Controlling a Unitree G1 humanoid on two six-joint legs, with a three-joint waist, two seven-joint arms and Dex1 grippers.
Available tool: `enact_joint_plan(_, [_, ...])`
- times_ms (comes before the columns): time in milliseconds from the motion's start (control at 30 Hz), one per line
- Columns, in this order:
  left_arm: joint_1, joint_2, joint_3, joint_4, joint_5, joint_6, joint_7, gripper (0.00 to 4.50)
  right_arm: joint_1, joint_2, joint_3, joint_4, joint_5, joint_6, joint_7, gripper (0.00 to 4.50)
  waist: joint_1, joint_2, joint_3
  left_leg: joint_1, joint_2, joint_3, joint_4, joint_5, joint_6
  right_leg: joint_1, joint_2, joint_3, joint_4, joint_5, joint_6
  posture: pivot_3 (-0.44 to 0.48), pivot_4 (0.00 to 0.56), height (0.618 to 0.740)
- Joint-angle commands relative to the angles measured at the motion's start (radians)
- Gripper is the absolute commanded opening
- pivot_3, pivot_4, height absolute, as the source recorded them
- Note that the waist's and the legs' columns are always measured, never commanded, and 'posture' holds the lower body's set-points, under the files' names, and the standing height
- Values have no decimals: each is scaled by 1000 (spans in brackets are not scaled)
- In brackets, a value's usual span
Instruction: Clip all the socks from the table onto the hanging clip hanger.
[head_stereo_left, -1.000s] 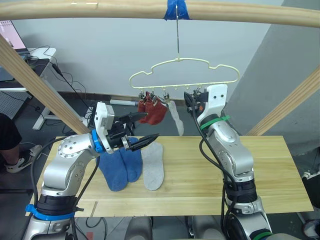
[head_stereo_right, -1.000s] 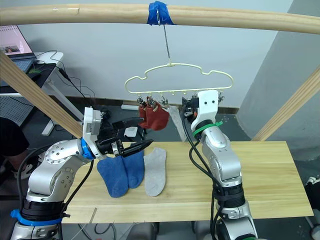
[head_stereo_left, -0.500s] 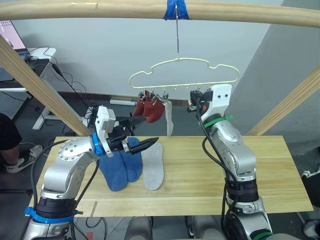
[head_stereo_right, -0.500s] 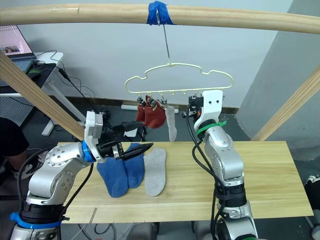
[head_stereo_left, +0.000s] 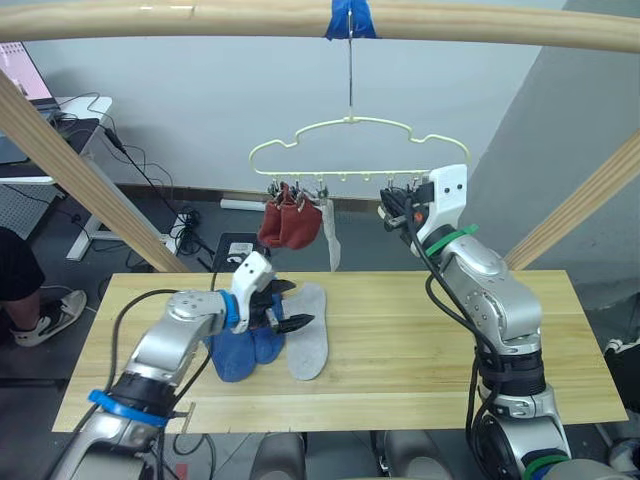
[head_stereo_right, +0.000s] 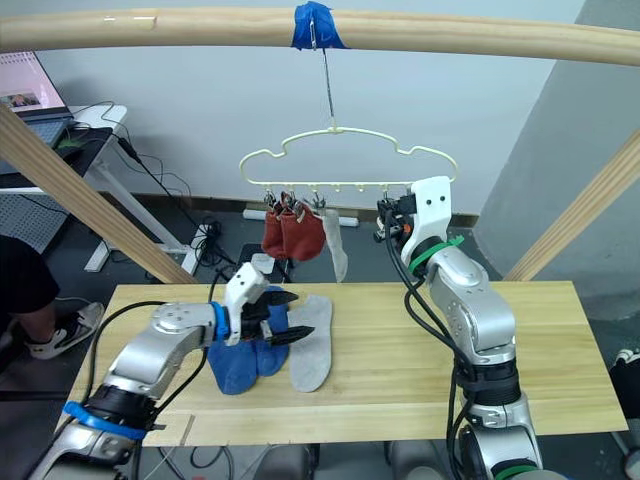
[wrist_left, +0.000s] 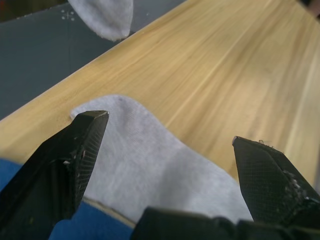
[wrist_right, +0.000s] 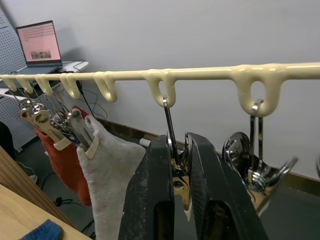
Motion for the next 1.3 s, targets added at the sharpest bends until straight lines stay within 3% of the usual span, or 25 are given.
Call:
enact_joint_plan(33, [-22,-26,-36,64,80,-43,44,4500,-13,-7,-17,-37,15,6,-4,102,-8,0,0,0,0,0,0,0,0,0,0,0,0,0,0,-68,246,740])
enact_joint_plan(267, [-66,-68,-65,179,206,-81,143,4500,-3,-10,-22,-61,20,19,-25,102,-14,0,0,0,0,0,0,0,0,0,0,0,1,0,0,-86,249,740])
enact_joint_plan(633, [-56,-121,-80,267,250,-86,137,4500,4,-15,-22,-69,21,27,-34,102,-14,0,0,0,0,0,1,0,0,0,0,0,1,0,0,-92,240,740])
enact_joint_plan(1167, [-45,-152,-61,259,219,-222,53,156,21,-26,-25,-75,17,24,-36,102,-14,0,0,0,0,0,1,0,0,0,0,0,2,0,0,-99,225,740])
enact_joint_plan(1300, [-39,-162,-25,200,115,-270,-57,0,28,-36,-33,-79,26,27,-26,102,-14,0,0,0,0,0,1,0,0,0,0,0,2,0,0,-101,222,740])
